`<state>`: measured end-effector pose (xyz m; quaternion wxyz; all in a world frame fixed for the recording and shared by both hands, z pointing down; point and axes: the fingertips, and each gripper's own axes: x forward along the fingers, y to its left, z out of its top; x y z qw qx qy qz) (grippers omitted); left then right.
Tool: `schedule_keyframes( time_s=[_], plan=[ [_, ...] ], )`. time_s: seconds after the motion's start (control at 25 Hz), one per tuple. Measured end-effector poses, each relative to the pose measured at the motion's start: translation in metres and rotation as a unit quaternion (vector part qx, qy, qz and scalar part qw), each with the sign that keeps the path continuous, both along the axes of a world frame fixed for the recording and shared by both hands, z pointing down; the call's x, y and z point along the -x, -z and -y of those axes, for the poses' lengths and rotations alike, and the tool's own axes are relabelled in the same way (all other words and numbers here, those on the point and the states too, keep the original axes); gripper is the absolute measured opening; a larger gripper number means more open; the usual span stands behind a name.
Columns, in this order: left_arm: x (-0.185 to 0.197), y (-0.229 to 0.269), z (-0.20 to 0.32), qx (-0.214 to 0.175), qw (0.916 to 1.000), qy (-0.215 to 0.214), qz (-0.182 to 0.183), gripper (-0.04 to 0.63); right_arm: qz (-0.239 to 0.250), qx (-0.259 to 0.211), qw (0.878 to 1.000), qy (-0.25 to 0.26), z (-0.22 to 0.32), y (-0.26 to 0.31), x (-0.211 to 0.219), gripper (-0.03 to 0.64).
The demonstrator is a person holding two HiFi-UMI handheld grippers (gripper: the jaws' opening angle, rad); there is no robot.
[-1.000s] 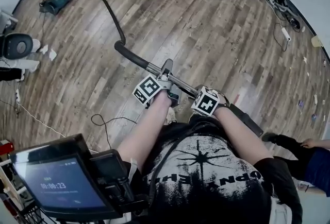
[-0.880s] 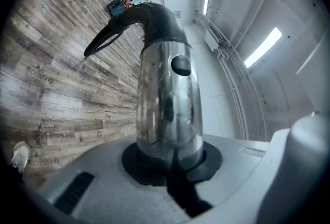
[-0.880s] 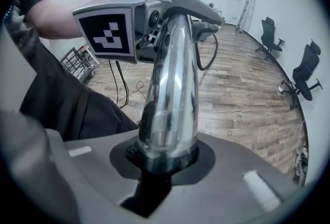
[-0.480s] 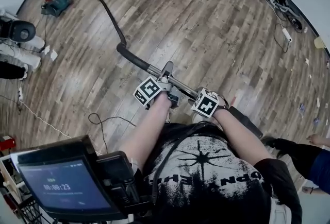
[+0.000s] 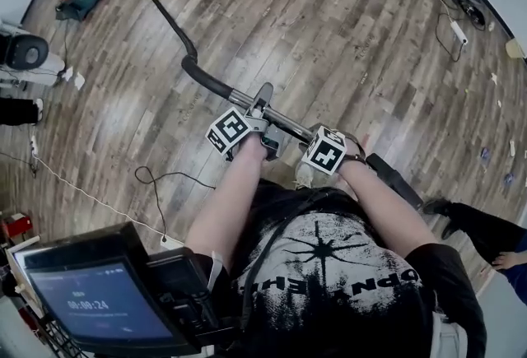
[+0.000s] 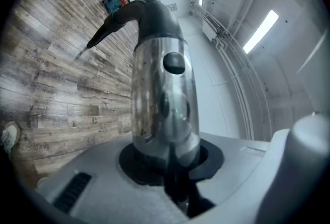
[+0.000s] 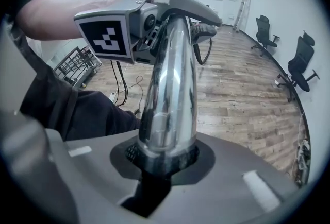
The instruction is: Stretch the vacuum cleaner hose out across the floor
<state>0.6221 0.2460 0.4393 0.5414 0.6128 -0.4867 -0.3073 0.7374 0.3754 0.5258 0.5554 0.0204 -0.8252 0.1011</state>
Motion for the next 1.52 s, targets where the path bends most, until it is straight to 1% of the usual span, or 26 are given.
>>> schedule_keyframes(
  time_s=[0.04, 0.08, 0.12, 0.2, 0.28, 0.32, 0.36, 0.4, 0.44, 0.52, 0.6, 0.64, 0.68, 0.72, 0.76, 0.8, 0.88, 1.04, 1.12, 1.16, 1.2, 1.24, 1.32, 1.36, 1.48, 1.52],
  plan=[
    [-0.01, -0.001, 0.0, 0.0, 0.9999, -0.016, 0.006, 0.078, -0.001, -0.001, 1.0, 0.0, 0.001, -0.001, -0.007, 0.083],
    [-0.021, -0.002, 0.0, -0.001, 0.9994, -0.034, 0.012, 0.124, -0.002, -0.004, 1.0, 0.0, 0.003, -0.003, -0.015, 0.083],
    [-0.033, -0.004, 0.0, 0.0, 0.9986, -0.05, 0.017, 0.146, -0.001, -0.009, 1.0, 0.0, 0.005, -0.006, -0.024, 0.083],
    [-0.06, -0.016, -0.001, 0.007, 0.9969, -0.073, 0.026, 0.152, 0.0, -0.017, 1.0, -0.004, 0.009, -0.018, -0.046, 0.083],
    [-0.083, -0.033, -0.004, 0.022, 0.9947, -0.094, 0.035, 0.153, -0.001, -0.018, 1.0, -0.022, 0.017, -0.032, -0.068, 0.083],
    [-0.092, -0.041, -0.008, 0.03, 0.9933, -0.106, 0.033, 0.197, -0.005, -0.016, 0.999, -0.036, 0.022, -0.037, -0.077, 0.083],
    [-0.099, -0.048, -0.011, 0.037, 0.9918, -0.119, 0.028, 0.22, -0.012, -0.014, 0.999, -0.051, 0.027, -0.042, -0.083, 0.083],
    [-0.104, -0.052, -0.014, 0.042, 0.9899, -0.133, 0.024, 0.211, -0.019, -0.013, 0.998, -0.062, 0.032, -0.047, -0.088, 0.084],
    [-0.107, -0.056, -0.016, 0.046, 0.9875, -0.148, 0.027, 0.187, -0.026, -0.014, 0.997, -0.071, 0.037, -0.052, -0.092, 0.084],
    [-0.108, -0.066, -0.015, 0.055, 0.9814, -0.179, 0.044, 0.171, -0.037, -0.01, 0.996, -0.082, 0.045, -0.062, -0.097, 0.084],
    [-0.106, -0.075, -0.014, 0.063, 0.9761, -0.201, 0.052, 0.131, -0.047, -0.003, 0.995, -0.091, 0.05, -0.075, -0.101, 0.084],
    [-0.105, -0.079, -0.014, 0.061, 0.9741, -0.211, 0.052, 0.095, -0.052, -0.002, 0.994, -0.095, 0.052, -0.083, -0.104, 0.083],
    [-0.105, -0.083, -0.013, 0.056, 0.9719, -0.223, 0.053, 0.029, -0.056, -0.003, 0.994, -0.098, 0.056, -0.091, -0.107, 0.084],
    [-0.106, -0.087, -0.011, 0.048, 0.9683, -0.238, 0.056, 0.0, -0.06, -0.003, 0.993, -0.101, 0.059, -0.099, -0.11, 0.083],
    [-0.108, -0.092, -0.01, 0.039, 0.9629, -0.259, 0.064, 0.0, -0.063, -0.004, 0.992, -0.105, 0.063, -0.108, -0.113, 0.084],
    [-0.108, -0.098, -0.007, 0.032, 0.9557, -0.282, 0.076, 0.0, -0.064, -0.005, 0.992, -0.11, 0.068, -0.118, -0.114, 0.084],
    [-0.105, -0.11, 0.003, 0.019, 0.9399, -0.32, 0.118, 0.0, -0.061, -0.009, 0.992, -0.113, 0.082, -0.136, -0.114, 0.084],
    [-0.12, -0.137, 0.016, -0.01, 0.9082, -0.36, 0.213, 0.0, -0.06, -0.014, 0.992, -0.107, 0.091, -0.175, -0.137, 0.083],
    [-0.135, -0.158, 0.02, -0.032, 0.8889, -0.38, 0.254, 0.0, -0.059, -0.022, 0.992, -0.105, 0.094, -0.206, -0.155, 0.083],
    [-0.142, -0.171, 0.023, -0.042, 0.8798, -0.39, 0.268, 0.0, -0.059, -0.026, 0.992, -0.104, 0.098, -0.224, -0.164, 0.083],
    [-0.147, -0.186, 0.029, -0.05, 0.8732, -0.398, 0.277, 0.0, -0.057, -0.03, 0.992, -0.105, 0.104, -0.245, -0.172, 0.083],
    [-0.152, -0.202, 0.035, -0.058, 0.87, -0.403, 0.278, 0.0, -0.055, -0.034, 0.992, -0.106, 0.111, -0.267, -0.18, 0.083],
    [-0.164, -0.23, 0.039, -0.071, 0.8677, -0.414, 0.266, 0.0, -0.054, -0.033, 0.992, -0.113, 0.111, -0.313, -0.198, 0.083],
    [-0.17, -0.245, 0.036, -0.078, 0.8647, -0.421, 0.263, 0.0, -0.056, -0.031, 0.991, -0.115, 0.106, -0.336, -0.208, 0.083],
    [-0.184, -0.289, 0.036, -0.102, 0.8506, -0.443, 0.265, 0.0, -0.056, -0.04, 0.99, -0.12, 0.108, -0.41, -0.232, 0.081],
    [-0.189, -0.306, 0.037, -0.11, 0.8442, -0.451, 0.269, 0.0, -0.056, -0.043, 0.99, -0.126, 0.11, -0.436, -0.241, 0.081]
  ],
)
